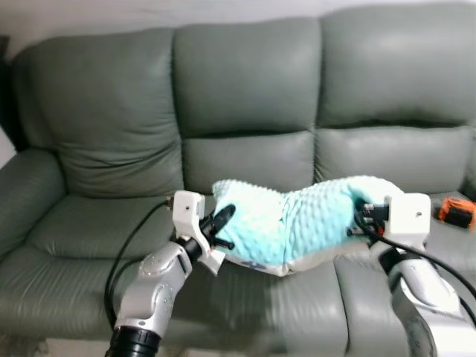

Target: Move the pillow to the sofa

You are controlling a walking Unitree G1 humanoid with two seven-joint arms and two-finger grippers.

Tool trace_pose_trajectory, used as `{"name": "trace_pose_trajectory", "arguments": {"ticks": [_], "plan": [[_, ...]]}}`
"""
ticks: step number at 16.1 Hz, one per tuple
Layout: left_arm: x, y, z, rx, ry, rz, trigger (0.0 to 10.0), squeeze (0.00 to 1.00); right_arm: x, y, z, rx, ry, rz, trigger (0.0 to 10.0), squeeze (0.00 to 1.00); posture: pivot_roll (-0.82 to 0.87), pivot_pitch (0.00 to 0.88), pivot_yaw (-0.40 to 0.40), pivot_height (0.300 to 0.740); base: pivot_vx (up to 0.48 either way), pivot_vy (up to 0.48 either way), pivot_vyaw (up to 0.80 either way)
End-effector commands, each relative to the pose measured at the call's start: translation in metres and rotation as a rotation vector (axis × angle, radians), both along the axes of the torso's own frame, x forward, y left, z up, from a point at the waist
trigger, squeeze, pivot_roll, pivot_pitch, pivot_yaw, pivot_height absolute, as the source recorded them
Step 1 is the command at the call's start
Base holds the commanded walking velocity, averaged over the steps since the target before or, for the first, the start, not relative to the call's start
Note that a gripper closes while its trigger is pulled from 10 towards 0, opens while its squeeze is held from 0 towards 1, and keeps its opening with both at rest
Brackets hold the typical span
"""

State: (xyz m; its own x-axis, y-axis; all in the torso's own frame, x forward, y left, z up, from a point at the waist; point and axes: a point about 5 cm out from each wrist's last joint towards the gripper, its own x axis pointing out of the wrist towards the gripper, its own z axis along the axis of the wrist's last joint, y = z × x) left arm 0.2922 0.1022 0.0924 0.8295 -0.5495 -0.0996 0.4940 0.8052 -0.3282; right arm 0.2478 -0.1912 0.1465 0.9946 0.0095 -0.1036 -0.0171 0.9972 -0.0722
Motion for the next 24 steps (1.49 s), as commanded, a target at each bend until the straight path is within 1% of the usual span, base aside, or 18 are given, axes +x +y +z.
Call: {"name": "trace_pose_trajectory", "arguments": {"ticks": [1, 5, 7, 8, 10, 11, 12, 13, 14, 15, 17, 19, 20, 21, 22, 24], "plan": [[-0.001, 0.015, -0.003, 0.022, 0.01, 0.035, 10.0, 0.0, 0.0, 0.011, 0.005, 0.017, -0.028, 0.044, 10.0, 0.0, -0.26, 0.0, 0.066, 0.74, 0.0, 0.0, 0.0], [0.0, 0.015, -0.003, 0.012, 0.01, 0.038, 10.0, 0.0, 0.0, 0.012, 0.004, 0.009, -0.023, 0.038, 10.0, 0.0, -0.26, 0.0, 0.067, 0.74, 0.0, 0.0, 0.0], [0.004, 0.017, -0.006, 0.031, 0.02, 0.047, 10.0, 0.0, 0.001, 0.011, -0.002, 0.007, -0.011, 0.032, 10.0, 0.0, -0.26, 0.0, 0.068, 0.74, 0.0, 0.0, 0.0], [0.009, 0.021, -0.013, 0.075, 0.033, 0.074, 10.0, 0.0, 0.003, 0.009, -0.008, 0.032, -0.003, 0.019, 10.0, 0.0, -0.26, 0.0, 0.07, 0.74, 0.0, 0.0, 0.0], [0.016, 0.03, -0.022, 0.111, 0.042, 0.124, 10.0, 0.0, 0.007, 0.003, -0.018, 0.069, 0.016, -0.009, 10.0, 0.0, -0.26, 0.0, 0.075, 0.74, 0.0, 0.0, 0.0], [0.022, 0.037, -0.03, 0.155, 0.051, 0.17, 10.0, 0.0, 0.013, -0.003, -0.027, 0.086, 0.045, -0.036, 10.0, 0.0, -0.25, 0.0, 0.077, 0.74, 0.0, 0.0, 0.0], [0.023, 0.039, -0.032, 0.177, 0.052, 0.18, 10.0, 0.0, 0.015, -0.005, -0.03, 0.091, 0.056, -0.046, 10.0, 0.0, -0.25, 0.0, 0.077, 0.74, 0.0, 0.0, 0.0], [0.027, 0.042, -0.035, 0.197, 0.059, 0.205, 10.0, 0.0, 0.02, -0.01, -0.037, 0.111, 0.09, -0.061, 10.0, 0.0, -0.25, 0.0, 0.078, 0.74, 0.0, 0.0, 0.0], [0.034, 0.044, -0.03, 0.149, 0.023, 0.242, 10.0, 0.0, 0.025, -0.016, -0.042, 0.13, 0.117, -0.076, 10.0, 0.0, -0.25, 0.0, 0.079, 0.74, 0.0, 0.0, 0.0], [0.037, 0.046, -0.028, 0.161, 0.011, 0.279, 10.0, 0.0, 0.028, -0.02, -0.046, 0.153, 0.133, -0.092, 10.0, 0.0, -0.24, 0.0, 0.078, 0.74, 0.0, 0.0, 0.0], [0.04, 0.054, -0.037, 0.145, 0.075, 0.352, 10.0, 0.0, 0.031, -0.021, -0.047, 0.176, 0.126, -0.078, 10.0, 0.0, -0.24, 0.004, 0.079, 0.74, 0.0, 0.0, 0.0], [0.039, 0.056, -0.042, 0.16, 0.093, 0.356, 10.0, 0.0, 0.034, -0.02, -0.049, 0.147, 0.116, -0.053, 10.0, 0.0, -0.23, 0.076, 0.081, 0.74, 0.0, 0.0, 0.0], [0.038, 0.056, -0.044, 0.157, 0.097, 0.352, 10.0, 0.0, 0.032, -0.02, -0.053, 0.14, 0.129, -0.049, 10.0, 0.0, -0.22, 0.109, 0.082, 0.74, 0.0, 0.0, 0.0], [0.038, 0.056, -0.045, 0.146, 0.096, 0.348, 10.0, 0.0, 0.029, -0.02, -0.056, 0.14, 0.136, -0.042, 10.0, 0.0, -0.22, 0.117, 0.082, 0.74, 0.0, 0.0, 0.0], [0.037, 0.055, -0.047, 0.169, 0.094, 0.339, 10.0, 0.0, 0.026, -0.022, -0.059, 0.11, 0.136, -0.039, 10.0, 0.0, -0.22, 0.178, 0.089, 0.74, 0.0, 0.0, 0.0], [0.036, 0.053, -0.05, 0.187, 0.1, 0.335, 10.0, 0.0, 0.02, -0.024, -0.065, 0.073, 0.157, -0.056, 10.0, 0.0, -0.23, 0.224, 0.098, 0.74, 0.0, 0.0, 0.0]]}}
